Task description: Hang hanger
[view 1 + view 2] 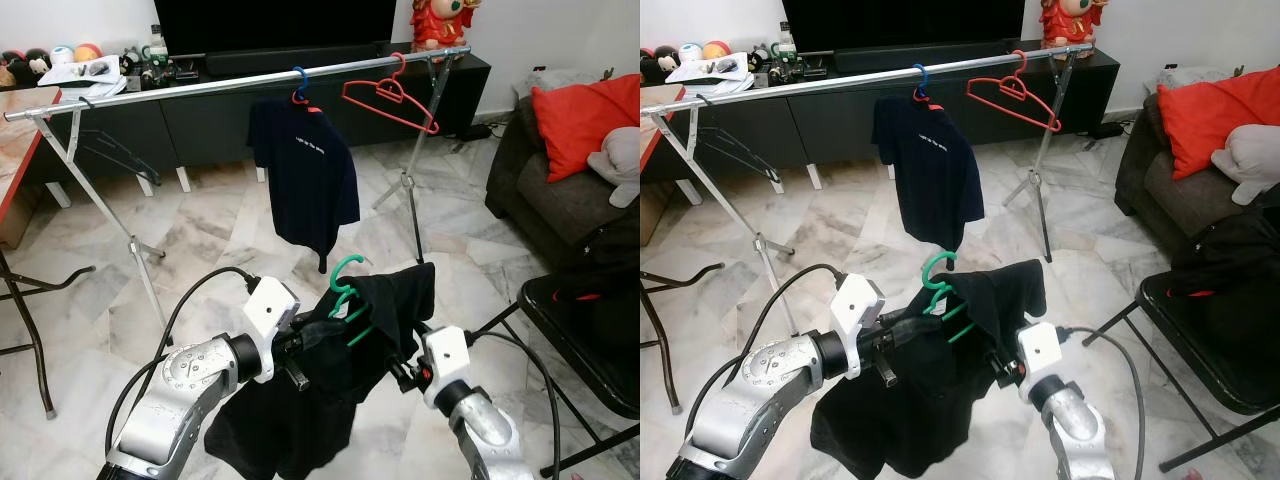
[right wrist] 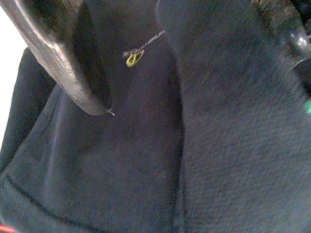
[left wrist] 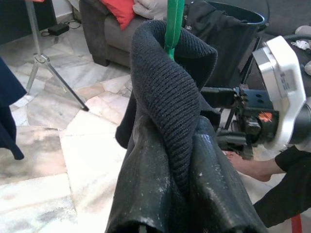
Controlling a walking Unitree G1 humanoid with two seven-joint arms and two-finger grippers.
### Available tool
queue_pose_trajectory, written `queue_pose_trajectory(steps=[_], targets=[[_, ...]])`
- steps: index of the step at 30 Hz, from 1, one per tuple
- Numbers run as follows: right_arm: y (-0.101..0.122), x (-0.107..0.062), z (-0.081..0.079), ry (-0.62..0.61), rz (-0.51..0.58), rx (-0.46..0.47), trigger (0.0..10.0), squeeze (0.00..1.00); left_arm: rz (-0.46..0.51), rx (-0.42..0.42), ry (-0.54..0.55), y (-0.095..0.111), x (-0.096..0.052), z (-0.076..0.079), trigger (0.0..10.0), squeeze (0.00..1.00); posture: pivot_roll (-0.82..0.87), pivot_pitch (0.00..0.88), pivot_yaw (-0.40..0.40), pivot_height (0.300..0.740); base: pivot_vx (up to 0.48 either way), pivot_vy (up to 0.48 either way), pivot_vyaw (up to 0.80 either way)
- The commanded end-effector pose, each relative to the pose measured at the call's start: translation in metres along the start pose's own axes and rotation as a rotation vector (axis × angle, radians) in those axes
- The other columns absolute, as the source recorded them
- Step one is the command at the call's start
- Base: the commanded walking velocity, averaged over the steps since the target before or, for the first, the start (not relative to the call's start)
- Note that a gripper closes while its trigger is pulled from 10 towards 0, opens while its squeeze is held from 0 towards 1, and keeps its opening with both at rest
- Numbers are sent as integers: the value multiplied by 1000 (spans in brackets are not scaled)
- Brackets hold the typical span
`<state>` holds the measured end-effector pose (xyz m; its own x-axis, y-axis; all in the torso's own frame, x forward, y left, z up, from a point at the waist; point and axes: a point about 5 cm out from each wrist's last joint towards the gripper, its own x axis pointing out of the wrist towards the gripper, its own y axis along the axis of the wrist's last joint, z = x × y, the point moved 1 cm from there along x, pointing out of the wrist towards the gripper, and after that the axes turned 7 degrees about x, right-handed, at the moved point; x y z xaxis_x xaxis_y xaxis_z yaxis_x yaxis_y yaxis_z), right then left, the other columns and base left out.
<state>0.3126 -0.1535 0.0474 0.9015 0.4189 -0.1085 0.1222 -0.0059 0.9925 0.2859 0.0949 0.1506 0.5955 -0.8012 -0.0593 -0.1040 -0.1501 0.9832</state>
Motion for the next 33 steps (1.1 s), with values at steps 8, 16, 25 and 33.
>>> queue_pose_trajectory(steps=[8, 16, 25, 33], targets=[[-4, 1, 1, -12, -22, 6, 0, 0, 45, 5, -28, 11, 0, 3, 10000, 0, -4, 115, 28, 721, 0, 0, 0], [-16, -2, 1, -32, -80, -8, 0, 0, 47, 7, -35, 12, 0, 4, 10000, 0, 2, 110, 23, 721, 0, 0, 0], [-14, -1, 2, -38, -72, -12, 0, 0, 42, 6, -38, 10, -1, 5, 10000, 0, 0, 105, 26, 721, 0, 0, 0], [-14, -1, 2, -41, -77, -22, 0, 0, 41, 7, -44, 10, -1, 6, 10000, 0, 1, 97, 24, 721, 0, 0, 0]])
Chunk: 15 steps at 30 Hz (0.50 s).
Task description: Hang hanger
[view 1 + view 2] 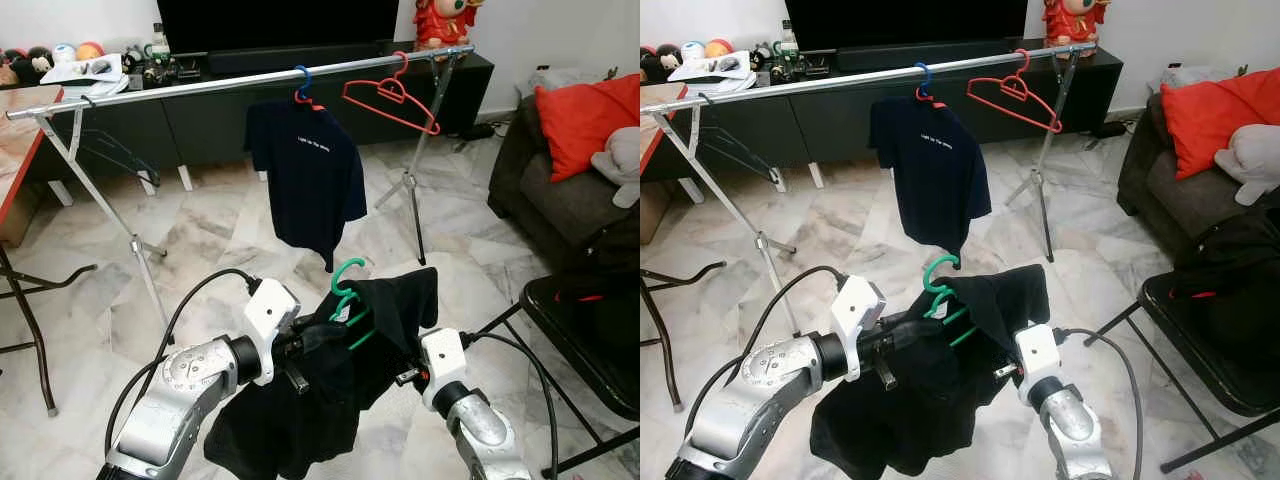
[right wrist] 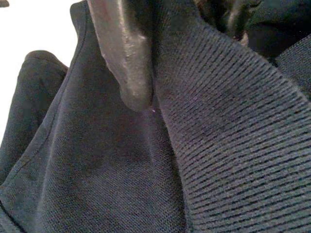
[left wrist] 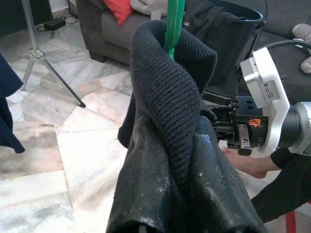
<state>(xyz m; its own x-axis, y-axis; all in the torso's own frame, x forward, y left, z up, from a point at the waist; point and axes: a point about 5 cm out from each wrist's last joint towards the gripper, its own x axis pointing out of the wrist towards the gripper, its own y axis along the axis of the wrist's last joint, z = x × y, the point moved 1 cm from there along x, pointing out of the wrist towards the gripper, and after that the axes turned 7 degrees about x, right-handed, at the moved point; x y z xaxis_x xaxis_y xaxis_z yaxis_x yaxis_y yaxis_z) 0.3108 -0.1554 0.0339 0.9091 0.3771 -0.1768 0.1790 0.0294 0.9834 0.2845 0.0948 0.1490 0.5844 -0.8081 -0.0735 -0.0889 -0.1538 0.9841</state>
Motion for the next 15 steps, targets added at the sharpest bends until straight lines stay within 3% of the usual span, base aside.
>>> queue_pose_trajectory(steps=[1, 15], targets=[[-1, 0, 0, 4, -10, -12, 0, 0, 53, 18, -28, 12, 0, 4, 10000, 0, 1, 97, 24, 721, 0, 0, 0], [5, 4, 1, -16, 4, -30, 0, 0, 40, 17, -51, 10, -3, 8, 10000, 0, 0, 76, 23, 721, 0, 0, 0]])
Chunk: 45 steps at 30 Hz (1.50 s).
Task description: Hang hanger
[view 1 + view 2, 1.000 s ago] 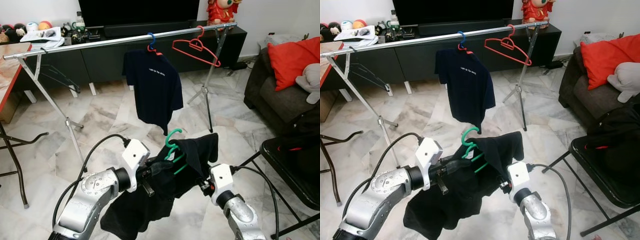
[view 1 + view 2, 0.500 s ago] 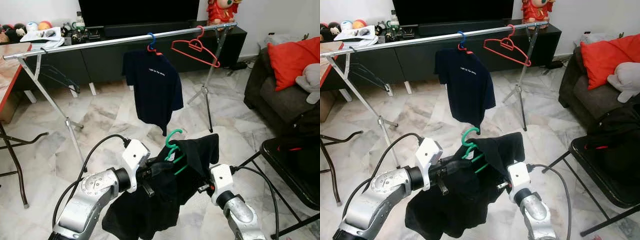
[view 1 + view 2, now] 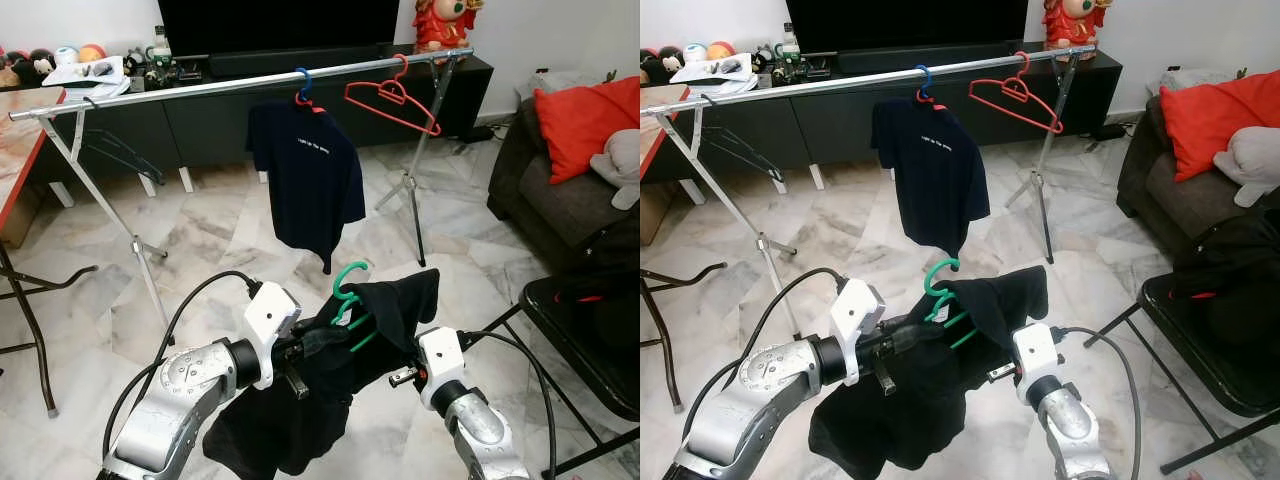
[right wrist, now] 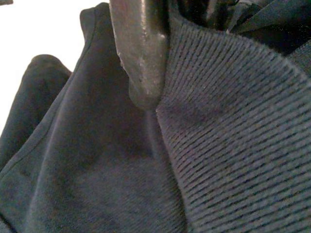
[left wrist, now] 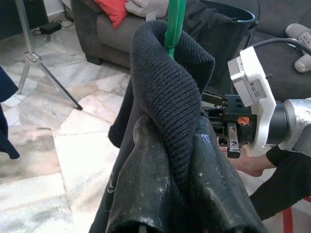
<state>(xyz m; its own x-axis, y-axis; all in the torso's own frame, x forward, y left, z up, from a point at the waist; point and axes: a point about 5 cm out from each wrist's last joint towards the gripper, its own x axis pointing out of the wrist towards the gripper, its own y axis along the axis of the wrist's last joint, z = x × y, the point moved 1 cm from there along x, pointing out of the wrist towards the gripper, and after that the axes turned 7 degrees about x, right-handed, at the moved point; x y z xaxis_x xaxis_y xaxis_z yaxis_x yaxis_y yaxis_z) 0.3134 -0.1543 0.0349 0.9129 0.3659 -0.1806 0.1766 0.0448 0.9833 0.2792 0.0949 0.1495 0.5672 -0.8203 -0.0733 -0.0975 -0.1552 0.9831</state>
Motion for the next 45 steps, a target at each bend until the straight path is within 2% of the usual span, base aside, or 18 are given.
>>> queue_pose_trajectory(steps=[1, 4, 8, 9, 10, 13, 18, 21, 23, 24, 25, 28, 29, 35, 39, 41, 45], targets=[[4, 2, 3, -8, 8, -19, 0, 0, 29, 9, -36, 8, 0, 5, 10000, 0, 1, 79, 22, 721, 0, 0, 0], [4, 2, 4, -14, 8, -23, 0, 0, 27, 6, -37, 7, -1, 5, 10000, 0, 1, 82, 22, 721, 0, 0, 0], [5, 1, 8, -31, 6, -29, 0, 0, -24, 37, 12, -1, -7, -6, 10000, 0, 0, 93, 21, 721, 0, 0, 0], [5, 1, 9, -32, 7, -31, 0, 0, -50, 54, 30, -5, -10, -10, 10000, 0, 1, 95, 22, 721, 0, 0, 0], [6, 0, 11, -37, 8, -36, 0, 0, -134, 120, 62, -16, -17, -20, 10000, 0, 1, 96, 22, 721, 0, 0, 0], [7, -1, 15, -48, 4, -57, 0, 0, -290, 192, 68, -37, -33, -32, 10000, 0, -1, 100, 24, 721, 0, 0, 0], [10, -2, 21, -60, 6, -64, 0, 0, -366, 214, 46, -44, -50, -42, 10000, 0, -1, 106, 24, 721, 0, 0, 0], [10, -3, 24, -64, -1, -77, 0, 0, -322, 148, -29, -36, -62, -43, 10000, 0, -3, 107, 24, 721, 0, 0, 0], [9, -5, 27, -71, -7, -83, 0, 0, -260, 78, -75, -21, -76, -48, 10000, 0, -2, 112, 22, 721, 0, 0, 0], [9, -5, 27, -71, -7, -83, 0, 0, -260, 78, -75, -21, -76, -48, 10000, 0, -2, 112, 22, 721, 0, 0, 0], [9, -6, 29, -73, -12, -88, 0, 0, -275, 46, -173, -18, -87, -44, 10000, 0, 4, 114, 21, 721, 0, 0, 0], [8, -6, 30, -73, -17, -94, 0, 0, -338, 25, -299, -19, -102, -36, 10000, 0, 4, 116, 22, 721, 0, 0, 0], [8, -6, 29, -67, -19, -98, 0, 0, -367, 16, -348, -20, -112, -33, 10000, 0, 4, 119, 22, 721, 0, 0, 0], [8, -7, 30, -65, -22, -104, 0, 0, -357, 8, -415, -14, -122, -29, 10000, 0, 5, 125, 20, 721, 0, 0, 0], [7, -8, 31, -59, -34, -124, 0, 0, -288, 17, -404, -1, -123, -35, 10000, 0, -1, 126, 18, 721, 0, 0, 0], [6, -10, 33, -58, -43, -136, 0, 0, -220, 8, -419, 12, -126, -37, 10000, 0, -2, 125, 17, 721, 0, 0, 0], [5, -11, 35, -60, -50, -141, 0, 0, -202, 10, -407, 17, -128, -40, 10000, 0, 1, 124, 17, 721, 0, 0, 0]])
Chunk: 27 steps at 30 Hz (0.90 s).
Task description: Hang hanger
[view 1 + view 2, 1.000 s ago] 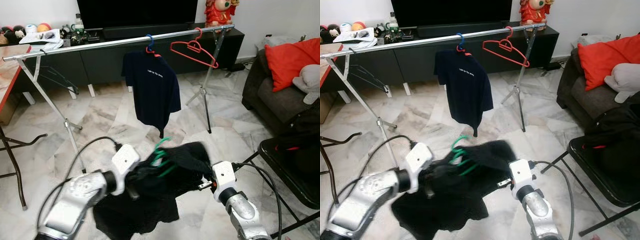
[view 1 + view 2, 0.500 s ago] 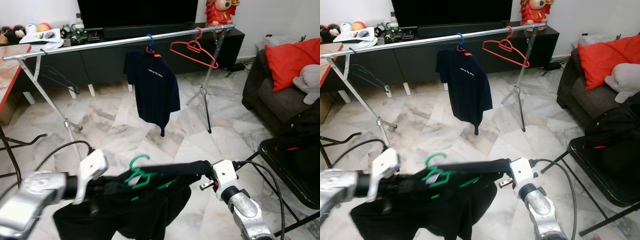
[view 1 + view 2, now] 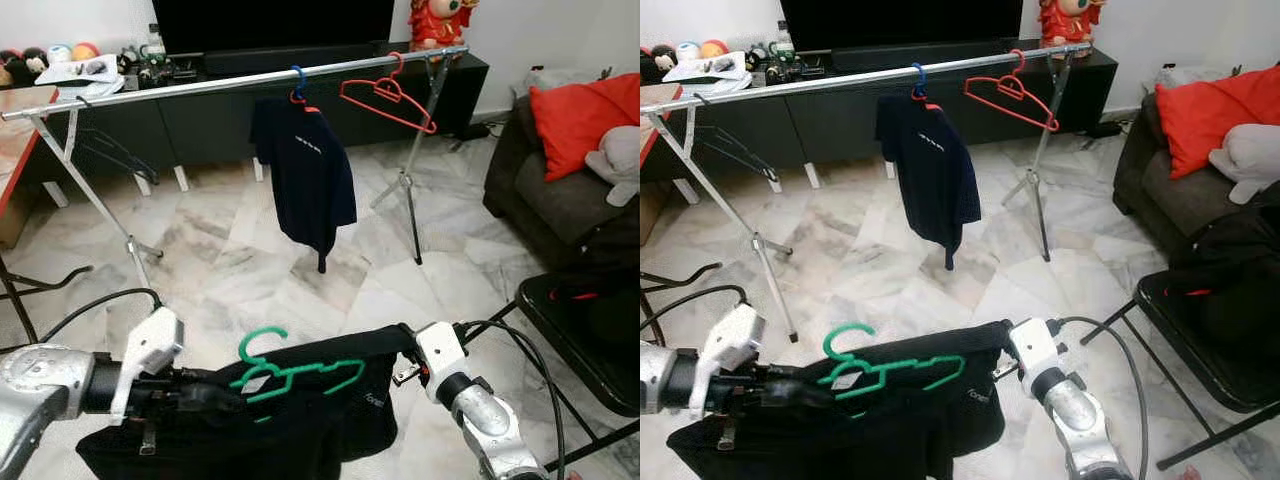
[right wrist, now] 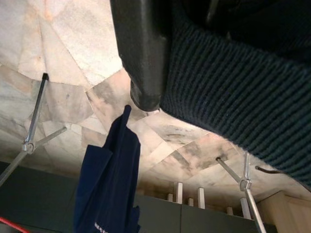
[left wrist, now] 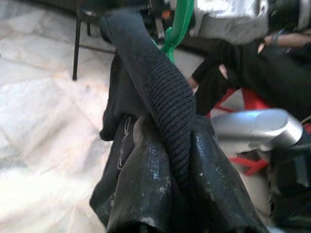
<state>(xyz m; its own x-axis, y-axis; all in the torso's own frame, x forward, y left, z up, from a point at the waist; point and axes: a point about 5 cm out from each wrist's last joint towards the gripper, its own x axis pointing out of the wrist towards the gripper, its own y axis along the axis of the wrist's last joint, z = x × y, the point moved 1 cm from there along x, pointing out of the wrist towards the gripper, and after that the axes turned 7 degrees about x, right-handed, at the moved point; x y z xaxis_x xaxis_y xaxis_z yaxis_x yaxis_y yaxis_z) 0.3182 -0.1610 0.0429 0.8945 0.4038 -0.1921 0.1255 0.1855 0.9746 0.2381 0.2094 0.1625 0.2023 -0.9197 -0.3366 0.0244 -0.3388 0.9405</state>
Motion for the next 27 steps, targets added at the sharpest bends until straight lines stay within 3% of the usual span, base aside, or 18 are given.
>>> queue_pose_trajectory(steps=[1, 5, 7, 10, 15, 16, 17, 21, 24, 27], targets=[[-8, -12, 26, -100, -50, 7, 0, 0, -17, 56, -1, 14, -18, -1, 10000, 0, -3, 121, 20, 721, 0, 0, 0], [-9, -13, 26, -93, -62, -19, 0, 0, -277, 71, -43, -6, -23, 5, 10000, 0, 2, 120, 19, 721, 0, 0, 0], [-9, -13, 25, -88, -63, -21, 0, 0, -321, 83, -57, -12, -23, 6, 10000, 0, 4, 118, 20, 721, 0, 0, 0], [-9, -11, 23, -79, -68, -39, 0, 0, -421, 133, 12, -21, -25, -3, 10000, 0, -1, 113, 21, 721, 0, 0, 0], [-9, -12, 23, -71, -75, -62, 0, 0, -390, 130, 0, -17, -29, 0, 10000, 0, -7, 112, 20, 721, 0, 0, 0], [-10, -12, 23, -72, -76, -62, 0, 0, -343, 120, -9, -11, -30, 2, 10000, 0, -7, 112, 20, 721, 0, 0, 0], [-10, -13, 24, -72, -80, -66, 0, 0, -226, 105, -21, 4, -33, 3, 10000, 0, -7, 111, 20, 721, 0, 0, 0], [-12, -14, 25, -72, -87, -72, 0, 0, -75, 107, -48, 23, -37, 5, 10000, 0, -1, 110, 19, 721, 0, 0, 0], [-12, -14, 25, -67, -94, -83, 0, 0, -66, 110, -112, 26, -39, 10, 10000, 0, -3, 112, 22, 721, 0, 0, 0], [-12, -14, 25, -66, -95, -88, 0, 0, -123, 111, -152, 23, -40, 13, 10000, 0, 2, 113, 24, 721, 0, 0, 0]])
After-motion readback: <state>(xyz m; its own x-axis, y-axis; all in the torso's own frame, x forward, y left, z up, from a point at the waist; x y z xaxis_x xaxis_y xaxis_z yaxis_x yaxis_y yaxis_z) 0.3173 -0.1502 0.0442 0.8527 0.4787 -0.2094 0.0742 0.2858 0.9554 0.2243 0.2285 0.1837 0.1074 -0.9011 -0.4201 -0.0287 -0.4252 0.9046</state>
